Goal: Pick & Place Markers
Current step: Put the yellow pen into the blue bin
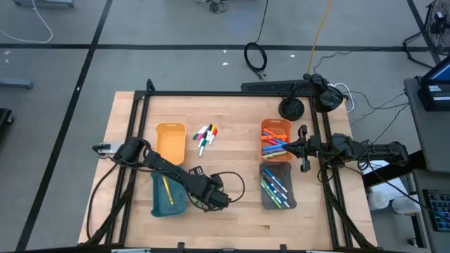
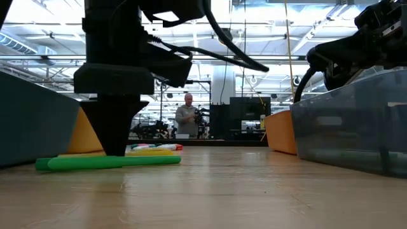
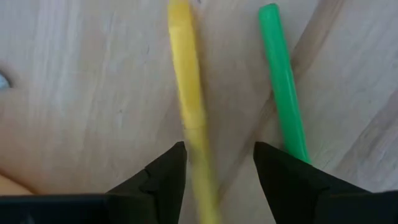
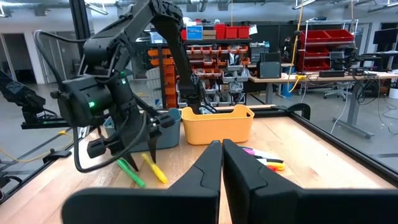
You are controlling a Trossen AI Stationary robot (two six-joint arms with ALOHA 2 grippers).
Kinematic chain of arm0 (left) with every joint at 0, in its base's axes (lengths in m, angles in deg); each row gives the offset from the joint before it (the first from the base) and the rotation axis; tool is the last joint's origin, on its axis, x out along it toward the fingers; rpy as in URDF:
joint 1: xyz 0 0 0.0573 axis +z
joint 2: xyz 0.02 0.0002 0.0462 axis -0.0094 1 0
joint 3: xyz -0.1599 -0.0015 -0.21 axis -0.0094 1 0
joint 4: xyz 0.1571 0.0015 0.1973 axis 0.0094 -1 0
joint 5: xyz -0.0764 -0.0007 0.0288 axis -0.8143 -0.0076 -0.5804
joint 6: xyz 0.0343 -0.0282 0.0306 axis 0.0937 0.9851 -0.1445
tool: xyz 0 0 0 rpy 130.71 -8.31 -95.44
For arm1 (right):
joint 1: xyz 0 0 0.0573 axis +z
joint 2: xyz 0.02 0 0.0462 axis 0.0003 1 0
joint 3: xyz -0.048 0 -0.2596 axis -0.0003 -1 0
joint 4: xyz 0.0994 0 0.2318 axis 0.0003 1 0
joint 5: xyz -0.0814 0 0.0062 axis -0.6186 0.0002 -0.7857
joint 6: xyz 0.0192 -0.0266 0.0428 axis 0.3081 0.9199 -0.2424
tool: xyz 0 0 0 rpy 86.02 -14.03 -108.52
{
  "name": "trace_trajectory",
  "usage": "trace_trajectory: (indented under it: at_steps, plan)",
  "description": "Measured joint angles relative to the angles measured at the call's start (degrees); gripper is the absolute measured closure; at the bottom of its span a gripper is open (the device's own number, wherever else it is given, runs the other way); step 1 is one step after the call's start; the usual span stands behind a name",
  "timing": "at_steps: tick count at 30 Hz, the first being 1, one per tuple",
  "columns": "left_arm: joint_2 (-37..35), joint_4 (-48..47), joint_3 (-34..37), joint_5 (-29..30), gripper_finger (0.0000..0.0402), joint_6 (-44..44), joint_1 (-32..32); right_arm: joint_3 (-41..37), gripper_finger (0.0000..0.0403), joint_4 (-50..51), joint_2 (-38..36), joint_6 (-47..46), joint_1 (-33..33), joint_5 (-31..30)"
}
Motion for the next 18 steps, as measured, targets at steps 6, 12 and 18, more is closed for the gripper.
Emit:
trace_trajectory:
  at_steps: [6,12,18]
  plan:
    - [-0.3,4.0,1.9,-0.6,0.0204,-0.5,0.0,0.0,0.0399,0.0,0.0,0.0,0.0,0.0]
    - [-0.4,4.5,2.6,-3.4,0.0204,5.9,1.0,0.0,0.0399,0.0,0.0,0.0,0.0,0.0]
    - [-0.3,6.1,2.8,-6.1,0.0213,7.1,2.1,0.0,0.0399,0.0,0.0,0.0,0.0,0.0]
